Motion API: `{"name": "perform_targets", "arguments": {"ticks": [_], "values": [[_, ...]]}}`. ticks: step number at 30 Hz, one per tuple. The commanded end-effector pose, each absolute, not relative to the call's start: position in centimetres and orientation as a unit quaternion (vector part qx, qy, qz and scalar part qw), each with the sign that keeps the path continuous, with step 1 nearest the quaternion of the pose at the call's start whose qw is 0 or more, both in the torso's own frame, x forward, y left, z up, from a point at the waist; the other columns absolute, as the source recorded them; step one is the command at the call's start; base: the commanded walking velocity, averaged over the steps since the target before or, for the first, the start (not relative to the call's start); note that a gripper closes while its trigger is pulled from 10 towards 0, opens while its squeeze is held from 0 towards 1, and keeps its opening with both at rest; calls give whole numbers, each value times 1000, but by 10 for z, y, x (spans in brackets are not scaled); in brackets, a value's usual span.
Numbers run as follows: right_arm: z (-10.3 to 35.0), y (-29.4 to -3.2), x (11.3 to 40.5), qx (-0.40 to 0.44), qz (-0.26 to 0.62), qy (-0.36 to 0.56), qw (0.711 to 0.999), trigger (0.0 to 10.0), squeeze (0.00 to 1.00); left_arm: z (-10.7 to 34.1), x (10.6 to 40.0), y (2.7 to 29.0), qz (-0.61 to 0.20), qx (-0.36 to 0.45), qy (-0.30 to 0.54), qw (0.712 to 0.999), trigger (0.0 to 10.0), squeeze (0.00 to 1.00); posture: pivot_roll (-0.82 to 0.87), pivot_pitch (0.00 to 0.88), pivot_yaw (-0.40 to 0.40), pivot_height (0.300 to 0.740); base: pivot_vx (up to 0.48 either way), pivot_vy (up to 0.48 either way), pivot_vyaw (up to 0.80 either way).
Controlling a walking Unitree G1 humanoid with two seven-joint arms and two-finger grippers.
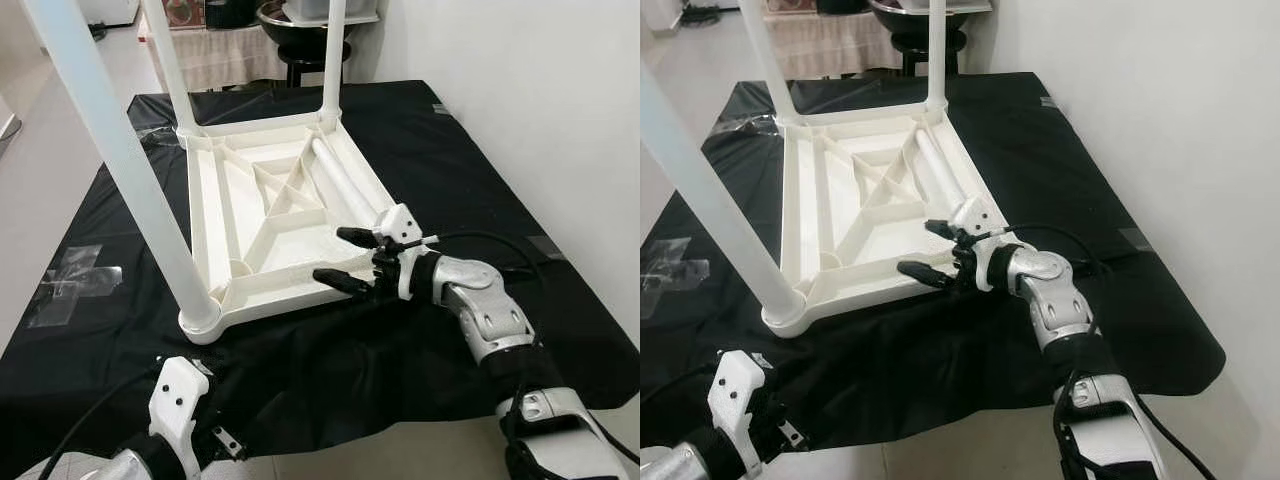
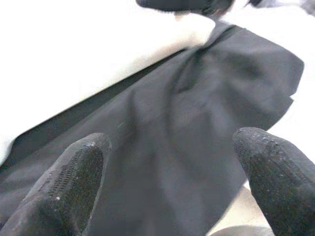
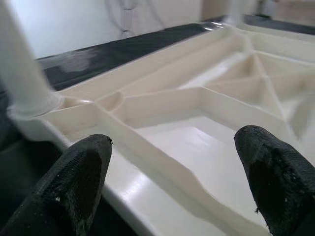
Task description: Building children table
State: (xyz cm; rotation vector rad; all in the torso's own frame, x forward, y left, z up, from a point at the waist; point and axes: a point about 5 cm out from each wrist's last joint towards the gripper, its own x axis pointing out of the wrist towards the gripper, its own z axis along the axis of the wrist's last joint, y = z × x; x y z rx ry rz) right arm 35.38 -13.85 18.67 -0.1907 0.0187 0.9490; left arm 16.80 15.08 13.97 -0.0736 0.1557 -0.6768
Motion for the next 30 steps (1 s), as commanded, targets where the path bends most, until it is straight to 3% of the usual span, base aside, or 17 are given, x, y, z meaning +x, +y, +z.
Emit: {"name": "perform_targets", "arguments": {"ticks": [1,7,14,17,21,30], "values": [[177,-146,339,-85,474,30,876,10000,0,145,166,152,-343,-43,77,935,10000,0,63,131,-10,740,0,0,0],[163,-154,318,-84,506,58,856,10000,0,144,173,155,-317,-34,72,945,10000,0,52,133,-8,740,0,0,0],[140,-184,280,-69,521,117,843,10000,0,135,184,155,-268,-25,78,960,10000,0,22,135,4,740,0,0,0],[135,-189,275,-74,518,133,842,10000,0,135,185,155,-268,-26,79,960,10000,0,22,135,4,740,0,0,0],[114,-219,266,-87,444,227,862,10000,0,133,189,158,-260,-17,84,962,10000,0,6,137,12,740,0,0,0],[113,-234,244,-77,454,264,848,10000,0,131,191,161,-252,1,88,964,10000,0,4,137,15,740,0,0,0]]}}
